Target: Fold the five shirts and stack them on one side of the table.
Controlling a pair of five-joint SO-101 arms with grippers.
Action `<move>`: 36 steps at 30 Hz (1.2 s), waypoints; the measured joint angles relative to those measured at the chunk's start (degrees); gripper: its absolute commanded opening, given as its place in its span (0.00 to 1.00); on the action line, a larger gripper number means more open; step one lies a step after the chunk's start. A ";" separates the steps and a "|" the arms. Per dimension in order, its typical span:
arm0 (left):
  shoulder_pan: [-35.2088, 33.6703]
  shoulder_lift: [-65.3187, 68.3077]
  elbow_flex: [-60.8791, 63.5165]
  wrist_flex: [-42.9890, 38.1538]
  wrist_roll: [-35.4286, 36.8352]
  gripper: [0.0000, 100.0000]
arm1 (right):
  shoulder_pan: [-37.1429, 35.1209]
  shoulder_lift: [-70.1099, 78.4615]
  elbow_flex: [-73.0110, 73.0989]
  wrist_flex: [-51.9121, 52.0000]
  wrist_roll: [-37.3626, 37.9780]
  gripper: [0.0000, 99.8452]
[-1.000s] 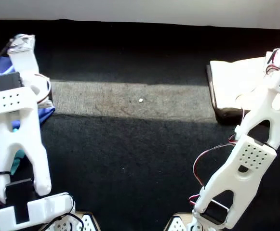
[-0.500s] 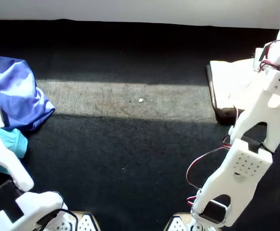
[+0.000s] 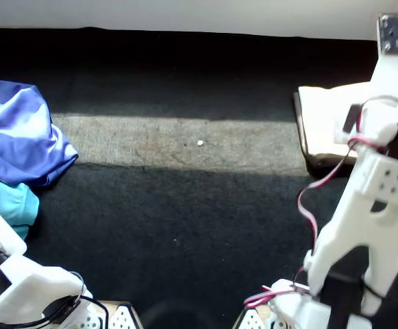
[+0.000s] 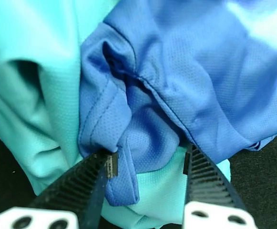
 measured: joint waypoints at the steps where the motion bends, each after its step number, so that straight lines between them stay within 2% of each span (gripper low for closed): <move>1: 0.00 0.00 0.00 0.00 -0.09 0.23 | -0.35 -2.99 2.81 0.00 0.00 0.15; 7: -2.02 0.00 0.00 0.00 -0.18 0.23 | -0.97 -14.95 15.74 0.00 0.00 0.15; 17: -3.43 -2.73 0.00 4.04 -0.18 0.22 | -0.97 -16.26 23.30 -1.58 -0.35 0.15; 19: -3.43 -2.46 0.00 4.04 -0.18 0.16 | -0.97 -16.35 23.38 -1.58 -0.35 0.15; 22: -2.81 -0.79 0.00 4.04 -0.18 0.00 | -0.97 -16.44 23.38 -1.58 -0.35 0.15; 24: -2.81 0.70 0.00 4.04 -0.18 0.02 | -0.97 -16.44 23.38 -1.58 -0.35 0.15; 30: -1.76 1.58 0.00 4.04 -0.18 0.01 | -0.97 -16.44 23.38 -1.58 -0.35 0.15; 36: 4.57 -3.08 0.00 4.48 0.09 0.01 | -0.97 -16.44 23.38 -1.58 -0.35 0.15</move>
